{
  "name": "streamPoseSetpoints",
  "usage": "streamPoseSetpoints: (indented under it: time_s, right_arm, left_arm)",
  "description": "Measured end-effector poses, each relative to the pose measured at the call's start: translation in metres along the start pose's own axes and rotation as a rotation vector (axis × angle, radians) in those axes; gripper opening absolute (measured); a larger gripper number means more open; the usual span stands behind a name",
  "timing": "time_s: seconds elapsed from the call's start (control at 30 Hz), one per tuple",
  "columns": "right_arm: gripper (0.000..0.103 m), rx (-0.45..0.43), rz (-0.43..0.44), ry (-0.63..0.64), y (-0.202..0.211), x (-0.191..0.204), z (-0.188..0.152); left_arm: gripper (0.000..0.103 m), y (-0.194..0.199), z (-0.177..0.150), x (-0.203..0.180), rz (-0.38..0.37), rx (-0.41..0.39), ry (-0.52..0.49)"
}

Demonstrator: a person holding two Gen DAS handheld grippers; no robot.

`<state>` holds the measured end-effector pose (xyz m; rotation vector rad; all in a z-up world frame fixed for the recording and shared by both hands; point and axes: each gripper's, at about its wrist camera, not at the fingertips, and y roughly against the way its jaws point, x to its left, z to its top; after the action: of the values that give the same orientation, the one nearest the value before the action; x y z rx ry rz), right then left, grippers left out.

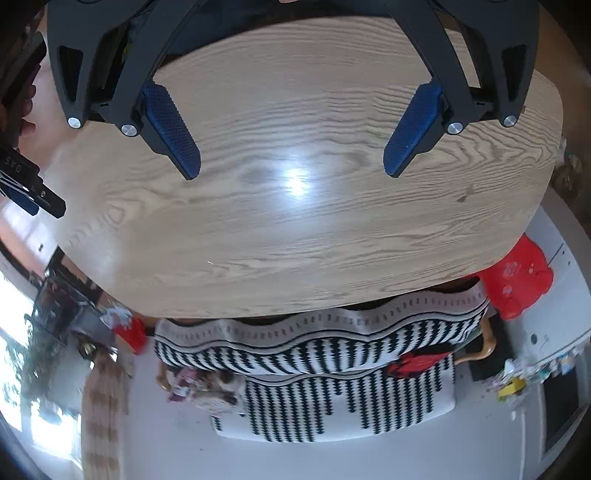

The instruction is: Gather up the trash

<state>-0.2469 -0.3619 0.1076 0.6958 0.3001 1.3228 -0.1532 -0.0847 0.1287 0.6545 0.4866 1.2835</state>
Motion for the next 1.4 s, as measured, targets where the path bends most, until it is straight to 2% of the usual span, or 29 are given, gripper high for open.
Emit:
streamPoseSetpoints:
  time_s: [0.1, 0.2, 0.37, 0.5, 0.6, 0.7, 0.8, 0.9, 1.1, 1.23, 1.4]
  right_arm:
    - [0.096, 0.010, 0.029, 0.041, -0.014, 0.038, 0.024]
    - [0.096, 0.005, 0.045, 0.046, -0.030, 0.063, 0.041]
    - [0.096, 0.034, 0.073, 0.051, -0.086, 0.103, 0.060]
    - [0.096, 0.064, 0.070, 0.110, -0.133, 0.118, 0.062]
    - [0.096, 0.060, 0.064, 0.124, -0.149, 0.115, 0.058]
    - [0.096, 0.070, 0.068, 0.134, -0.153, 0.113, 0.052]
    - [0.096, 0.080, 0.062, 0.194, -0.155, 0.114, 0.047]
    - [0.096, 0.100, 0.079, 0.176, -0.156, 0.107, 0.044]
    - [0.096, 0.126, 0.079, 0.188, -0.160, 0.105, 0.038]
    - [0.096, 0.122, 0.048, 0.220, -0.159, 0.111, 0.036]
    - [0.096, 0.129, 0.051, 0.236, -0.159, 0.118, 0.035]
  left_arm:
    - [0.096, -0.007, 0.009, 0.027, -0.005, -0.003, 0.052]
    - [0.096, -0.014, 0.010, 0.040, 0.024, -0.003, 0.062]
    - [0.096, -0.039, 0.020, 0.053, 0.082, 0.014, 0.094]
    - [0.096, -0.060, 0.027, 0.057, 0.112, 0.023, 0.115]
    - [0.096, -0.083, 0.034, 0.058, 0.158, 0.019, 0.111]
    - [0.096, -0.101, 0.036, 0.059, 0.169, 0.032, 0.129]
    - [0.096, -0.114, 0.035, 0.062, 0.153, 0.054, 0.170]
    - [0.096, -0.121, 0.036, 0.058, 0.115, 0.071, 0.187]
    - [0.096, -0.127, 0.033, 0.053, 0.096, 0.086, 0.160]
    - [0.096, -0.128, 0.031, 0.055, 0.089, 0.091, 0.162]
    - [0.096, -0.128, 0.029, 0.059, 0.101, 0.089, 0.155]
